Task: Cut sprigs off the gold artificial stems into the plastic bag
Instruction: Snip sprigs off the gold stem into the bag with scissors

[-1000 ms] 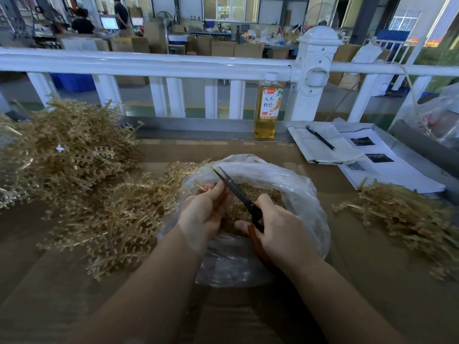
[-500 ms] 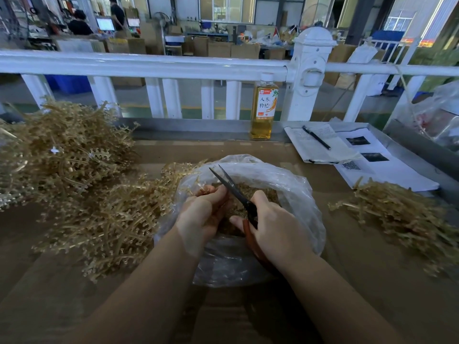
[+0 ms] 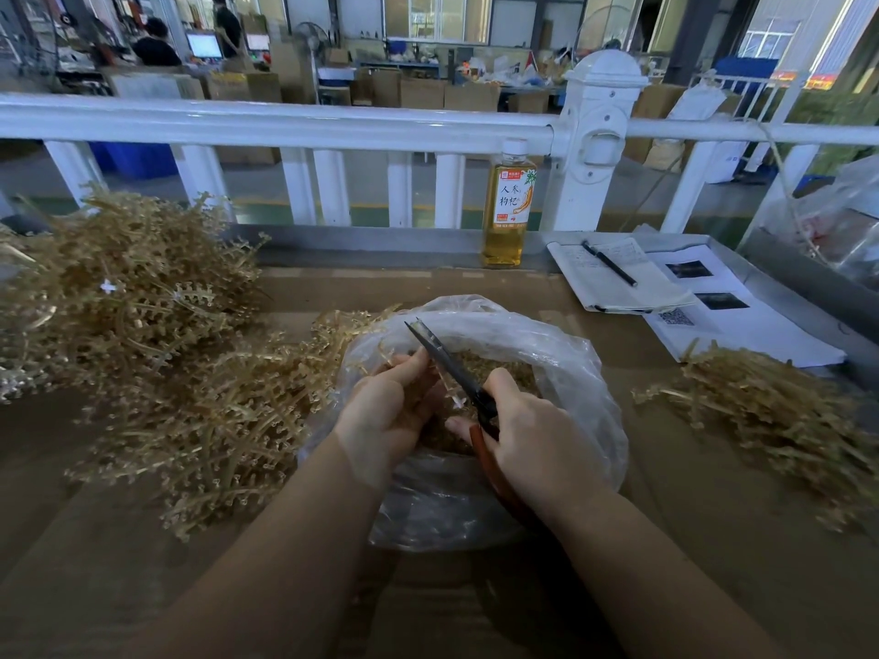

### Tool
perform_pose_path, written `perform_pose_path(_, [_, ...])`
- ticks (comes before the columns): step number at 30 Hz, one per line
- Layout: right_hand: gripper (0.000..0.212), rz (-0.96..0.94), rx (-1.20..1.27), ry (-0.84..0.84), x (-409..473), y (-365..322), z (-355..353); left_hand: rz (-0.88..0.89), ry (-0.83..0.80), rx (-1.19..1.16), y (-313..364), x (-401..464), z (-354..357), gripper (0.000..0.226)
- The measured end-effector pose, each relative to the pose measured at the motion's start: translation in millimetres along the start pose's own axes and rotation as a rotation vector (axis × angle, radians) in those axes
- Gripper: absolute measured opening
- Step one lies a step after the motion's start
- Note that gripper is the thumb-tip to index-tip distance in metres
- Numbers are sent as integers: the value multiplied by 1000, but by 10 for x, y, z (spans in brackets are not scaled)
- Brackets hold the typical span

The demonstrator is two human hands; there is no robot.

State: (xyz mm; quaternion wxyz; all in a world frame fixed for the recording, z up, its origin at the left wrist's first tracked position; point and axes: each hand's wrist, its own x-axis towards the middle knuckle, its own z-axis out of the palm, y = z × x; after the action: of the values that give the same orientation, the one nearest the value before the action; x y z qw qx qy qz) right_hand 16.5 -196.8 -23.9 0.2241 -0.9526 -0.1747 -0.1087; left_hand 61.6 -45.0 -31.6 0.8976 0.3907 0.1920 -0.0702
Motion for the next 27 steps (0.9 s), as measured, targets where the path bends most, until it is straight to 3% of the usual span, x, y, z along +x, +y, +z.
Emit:
perform_pose_path(10, [39,11,5,20,24,-22,39,16,60,-14,-23,-37,44,25])
perform_pose_path(27, [31,-11,-5,-16,56,-12,18,73,31,86,-65,15,28,33])
